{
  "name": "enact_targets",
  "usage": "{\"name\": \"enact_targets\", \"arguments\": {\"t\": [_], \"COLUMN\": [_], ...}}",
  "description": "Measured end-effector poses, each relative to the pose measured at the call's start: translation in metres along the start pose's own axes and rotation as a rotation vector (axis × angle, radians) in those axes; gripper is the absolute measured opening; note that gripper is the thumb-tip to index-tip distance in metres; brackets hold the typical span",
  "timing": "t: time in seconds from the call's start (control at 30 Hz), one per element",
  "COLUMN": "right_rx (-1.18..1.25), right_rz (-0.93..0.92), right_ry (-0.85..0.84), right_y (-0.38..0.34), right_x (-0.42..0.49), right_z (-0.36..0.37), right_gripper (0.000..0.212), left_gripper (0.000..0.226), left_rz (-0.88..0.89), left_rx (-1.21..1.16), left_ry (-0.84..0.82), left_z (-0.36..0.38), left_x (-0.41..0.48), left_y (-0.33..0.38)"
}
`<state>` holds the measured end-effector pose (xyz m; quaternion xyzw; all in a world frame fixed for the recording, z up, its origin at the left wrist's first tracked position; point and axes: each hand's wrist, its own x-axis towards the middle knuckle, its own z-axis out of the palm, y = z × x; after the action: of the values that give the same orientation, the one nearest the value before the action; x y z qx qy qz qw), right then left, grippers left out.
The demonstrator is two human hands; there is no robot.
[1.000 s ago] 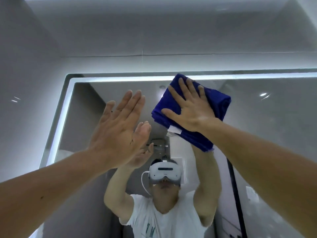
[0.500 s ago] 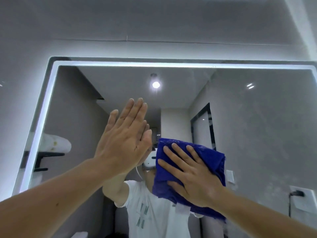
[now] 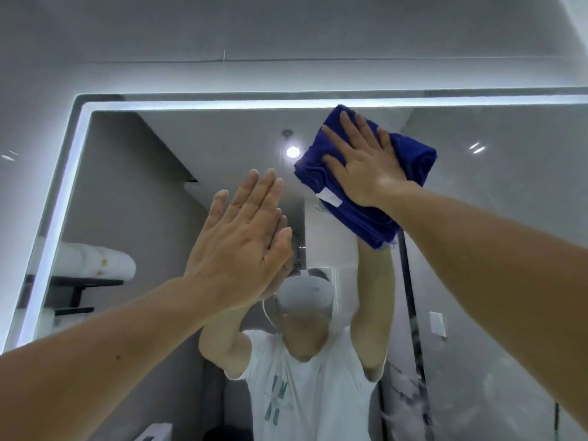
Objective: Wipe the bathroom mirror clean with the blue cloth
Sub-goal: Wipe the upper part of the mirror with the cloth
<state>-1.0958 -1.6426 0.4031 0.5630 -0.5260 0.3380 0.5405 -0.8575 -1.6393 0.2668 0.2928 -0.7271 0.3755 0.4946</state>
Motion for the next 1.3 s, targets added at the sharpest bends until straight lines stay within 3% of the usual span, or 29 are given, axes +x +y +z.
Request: {"name": "enact_targets", "arguments": {"t": [0.17,0.37,0.77,1.03,1.1,1.3], "right_rx": [0.009,0.022,0.009,-0.007,-0.008,-0.03], "right_rz": [0.081,-0.02,-0.334,-0.75,-0.693,-0.248], "right_ry": [0.057,0.079,-0.036,-0.036,0.001,0.06], "right_y": [-0.01,-0.044,-0.063,-0.004,0.011,-0.008], "right_x": [0.002,-0.09,-0.301,-0.292,-0.274,-0.256], "right_z": [0.002,0.014,0.048,0.045,0.04,0.034], "right_gripper": [0.063,0.066,0.059,0.057,0.055,0.052], "left_gripper": [0.063,0.068,0.069,0.067,0.071,0.069], "left_rz": [-0.007,-0.017,0.021,0.029,0.011,-0.035], "left_rx": [0.042,0.006,0.023,0.063,0.08,0.067], "left_ry": [-0.017,0.002,-0.02,-0.107,-0.12,-0.094], "left_z": [0.002,0.008,0.053,0.052,0.05,0.051], "left_x": [-0.007,-0.008,-0.055,-0.088,-0.091,-0.096], "left_y": [-0.002,0.007,0.055,0.056,0.05,0.049]}}
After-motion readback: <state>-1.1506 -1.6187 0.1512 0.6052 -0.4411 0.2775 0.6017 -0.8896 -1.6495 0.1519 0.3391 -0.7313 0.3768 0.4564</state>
